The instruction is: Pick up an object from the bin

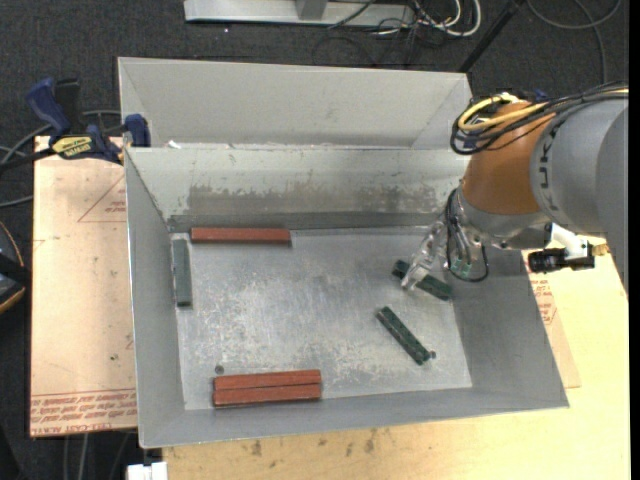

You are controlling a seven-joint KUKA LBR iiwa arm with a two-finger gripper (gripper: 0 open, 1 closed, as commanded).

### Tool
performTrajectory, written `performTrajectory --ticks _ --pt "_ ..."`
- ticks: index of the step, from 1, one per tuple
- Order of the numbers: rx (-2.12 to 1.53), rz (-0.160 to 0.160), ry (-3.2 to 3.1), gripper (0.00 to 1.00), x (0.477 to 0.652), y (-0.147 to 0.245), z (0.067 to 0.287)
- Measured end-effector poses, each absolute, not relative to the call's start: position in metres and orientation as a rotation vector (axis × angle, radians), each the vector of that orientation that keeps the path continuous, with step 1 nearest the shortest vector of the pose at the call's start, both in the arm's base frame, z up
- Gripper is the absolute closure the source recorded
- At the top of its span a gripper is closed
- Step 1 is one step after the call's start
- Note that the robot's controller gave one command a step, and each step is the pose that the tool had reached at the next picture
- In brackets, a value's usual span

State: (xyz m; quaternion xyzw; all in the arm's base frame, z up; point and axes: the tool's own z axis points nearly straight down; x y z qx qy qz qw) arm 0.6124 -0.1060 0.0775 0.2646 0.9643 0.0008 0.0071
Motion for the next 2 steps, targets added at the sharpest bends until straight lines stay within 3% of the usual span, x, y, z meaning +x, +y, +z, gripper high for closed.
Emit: performTrajectory --ticks 2 --pt "0.828 0.001 3.021 1.0 0.6104 -0.1056 0.0814"
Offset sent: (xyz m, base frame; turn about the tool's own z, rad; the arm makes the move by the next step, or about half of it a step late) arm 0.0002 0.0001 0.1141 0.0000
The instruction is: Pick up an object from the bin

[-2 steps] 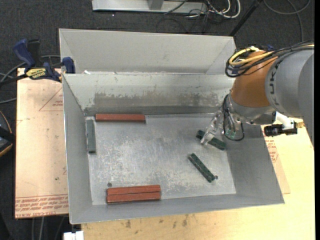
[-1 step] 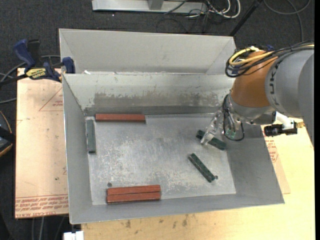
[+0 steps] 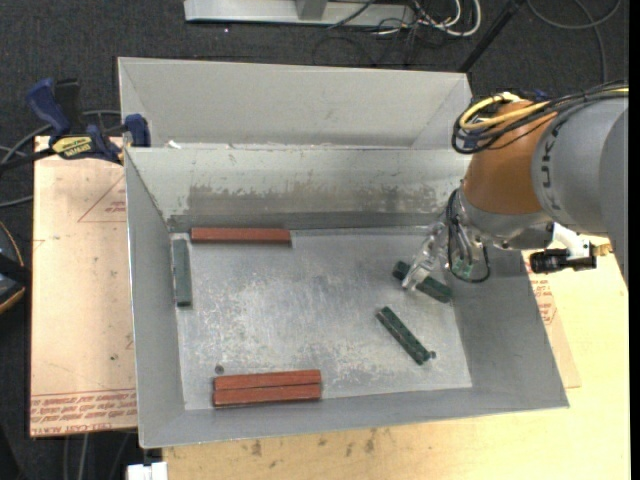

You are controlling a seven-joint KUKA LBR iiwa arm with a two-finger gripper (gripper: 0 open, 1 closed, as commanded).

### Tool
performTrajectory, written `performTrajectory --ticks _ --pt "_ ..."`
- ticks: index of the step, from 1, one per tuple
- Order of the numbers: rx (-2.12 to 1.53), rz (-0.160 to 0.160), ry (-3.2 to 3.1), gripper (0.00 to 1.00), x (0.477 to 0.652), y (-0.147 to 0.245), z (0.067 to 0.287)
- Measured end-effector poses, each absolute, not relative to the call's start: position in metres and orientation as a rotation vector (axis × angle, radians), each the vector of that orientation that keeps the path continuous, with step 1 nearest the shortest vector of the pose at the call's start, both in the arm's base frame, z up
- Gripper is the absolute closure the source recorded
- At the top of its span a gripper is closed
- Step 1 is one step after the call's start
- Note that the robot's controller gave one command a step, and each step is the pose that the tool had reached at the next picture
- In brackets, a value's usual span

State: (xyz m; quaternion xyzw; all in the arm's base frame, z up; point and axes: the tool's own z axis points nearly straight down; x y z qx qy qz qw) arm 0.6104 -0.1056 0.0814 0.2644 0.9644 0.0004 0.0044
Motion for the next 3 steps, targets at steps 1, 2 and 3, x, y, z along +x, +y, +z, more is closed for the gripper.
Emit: performTrajectory --ticks 1,2,3 --pt "0.83 0.001 3.032 1.0 0.608 -0.105 0.099" --pt "0.828 0.002 3.027 1.0 0.61 -0.105 0.115" --pt "0.827 0.002 3.026 1.0 0.61 -0.105 0.126"
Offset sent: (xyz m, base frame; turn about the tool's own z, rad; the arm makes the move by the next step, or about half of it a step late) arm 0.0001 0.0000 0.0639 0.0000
